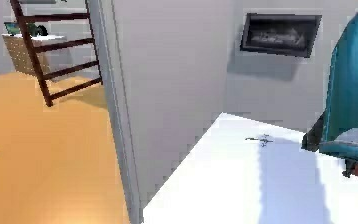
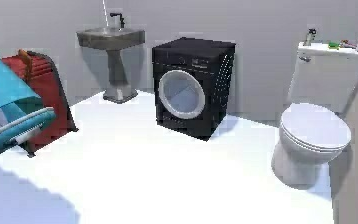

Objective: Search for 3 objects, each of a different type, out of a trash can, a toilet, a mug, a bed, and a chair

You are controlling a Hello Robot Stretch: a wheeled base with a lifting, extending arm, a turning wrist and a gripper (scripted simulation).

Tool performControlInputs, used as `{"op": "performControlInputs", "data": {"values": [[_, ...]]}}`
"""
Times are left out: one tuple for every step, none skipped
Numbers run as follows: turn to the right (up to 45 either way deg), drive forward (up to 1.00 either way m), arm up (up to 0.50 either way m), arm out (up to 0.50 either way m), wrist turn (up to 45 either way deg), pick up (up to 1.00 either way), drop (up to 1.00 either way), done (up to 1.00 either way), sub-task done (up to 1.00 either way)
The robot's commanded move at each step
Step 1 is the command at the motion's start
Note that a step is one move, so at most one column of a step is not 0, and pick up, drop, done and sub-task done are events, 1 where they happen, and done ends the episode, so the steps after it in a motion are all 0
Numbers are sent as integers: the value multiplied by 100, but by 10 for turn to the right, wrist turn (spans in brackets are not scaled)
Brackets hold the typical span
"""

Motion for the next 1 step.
{"op": "performControlInputs", "data": {"values": [[450,0,0,0,0,0,0,0,0]]}}
